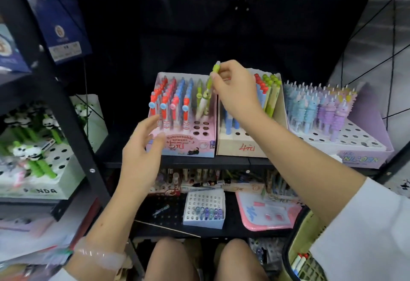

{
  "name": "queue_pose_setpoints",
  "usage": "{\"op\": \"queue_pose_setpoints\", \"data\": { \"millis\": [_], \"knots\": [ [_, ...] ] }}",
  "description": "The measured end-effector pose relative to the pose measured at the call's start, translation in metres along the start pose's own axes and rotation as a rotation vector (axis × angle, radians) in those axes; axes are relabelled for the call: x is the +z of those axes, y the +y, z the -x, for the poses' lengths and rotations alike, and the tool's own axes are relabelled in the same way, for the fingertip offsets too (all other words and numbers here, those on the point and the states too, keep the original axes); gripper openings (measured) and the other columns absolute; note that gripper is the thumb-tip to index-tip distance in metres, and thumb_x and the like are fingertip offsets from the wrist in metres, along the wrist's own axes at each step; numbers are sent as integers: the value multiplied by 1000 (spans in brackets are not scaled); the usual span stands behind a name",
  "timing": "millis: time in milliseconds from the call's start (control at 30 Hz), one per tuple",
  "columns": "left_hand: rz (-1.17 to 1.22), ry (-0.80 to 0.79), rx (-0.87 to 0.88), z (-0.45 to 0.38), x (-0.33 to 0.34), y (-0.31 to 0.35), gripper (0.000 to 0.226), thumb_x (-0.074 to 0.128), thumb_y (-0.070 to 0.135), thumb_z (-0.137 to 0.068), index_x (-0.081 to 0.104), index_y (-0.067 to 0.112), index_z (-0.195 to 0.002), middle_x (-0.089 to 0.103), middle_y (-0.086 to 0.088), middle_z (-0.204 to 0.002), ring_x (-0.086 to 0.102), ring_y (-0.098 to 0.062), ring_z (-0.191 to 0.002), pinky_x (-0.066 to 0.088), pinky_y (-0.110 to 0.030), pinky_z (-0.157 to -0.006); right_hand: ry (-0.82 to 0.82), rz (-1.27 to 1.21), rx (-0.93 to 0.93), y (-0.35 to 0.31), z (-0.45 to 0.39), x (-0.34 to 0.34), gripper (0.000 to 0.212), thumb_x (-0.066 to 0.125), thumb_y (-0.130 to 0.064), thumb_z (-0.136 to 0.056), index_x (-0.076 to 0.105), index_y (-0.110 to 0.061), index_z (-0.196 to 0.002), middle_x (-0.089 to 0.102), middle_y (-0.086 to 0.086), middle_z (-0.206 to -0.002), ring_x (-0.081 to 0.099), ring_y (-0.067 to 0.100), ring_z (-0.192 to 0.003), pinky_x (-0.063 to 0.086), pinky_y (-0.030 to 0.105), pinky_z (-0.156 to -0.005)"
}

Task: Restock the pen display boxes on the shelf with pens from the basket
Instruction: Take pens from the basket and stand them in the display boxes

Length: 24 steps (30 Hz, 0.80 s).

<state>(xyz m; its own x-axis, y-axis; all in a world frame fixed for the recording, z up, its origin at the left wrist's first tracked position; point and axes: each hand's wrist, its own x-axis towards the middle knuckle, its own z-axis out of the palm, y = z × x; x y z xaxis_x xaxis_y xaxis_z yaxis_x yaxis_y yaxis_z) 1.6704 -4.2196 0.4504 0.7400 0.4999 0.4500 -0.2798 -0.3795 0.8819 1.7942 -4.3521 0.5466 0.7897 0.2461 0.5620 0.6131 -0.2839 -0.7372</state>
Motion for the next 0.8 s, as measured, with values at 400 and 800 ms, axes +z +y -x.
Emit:
{"op": "queue_pose_setpoints", "data": {
  "millis": [400, 800],
  "knots": [
    [-67, -18, -58, 3, -23, -6, 41, 50, 23, -95, 43, 63, -102, 45, 41, -111, 44, -6, -123, 35, -30, -103, -28, 286, -34, 11, -8, 21, 15, 51, -17, -95, 57, -7, -105, 56, -1, -81, 50, 7, -65, 40, 13, -57],
    [-68, -49, -69, 10, -32, -6, 43, 48, 17, -95, 45, 59, -101, 49, 47, -101, 44, 19, -108, 33, -15, -95, -174, 429, 73, 20, -5, 38, 20, 49, -15, -96, 56, 1, -104, 64, 17, -93, 59, 26, -81, 45, 29, -67]
  ]
}}
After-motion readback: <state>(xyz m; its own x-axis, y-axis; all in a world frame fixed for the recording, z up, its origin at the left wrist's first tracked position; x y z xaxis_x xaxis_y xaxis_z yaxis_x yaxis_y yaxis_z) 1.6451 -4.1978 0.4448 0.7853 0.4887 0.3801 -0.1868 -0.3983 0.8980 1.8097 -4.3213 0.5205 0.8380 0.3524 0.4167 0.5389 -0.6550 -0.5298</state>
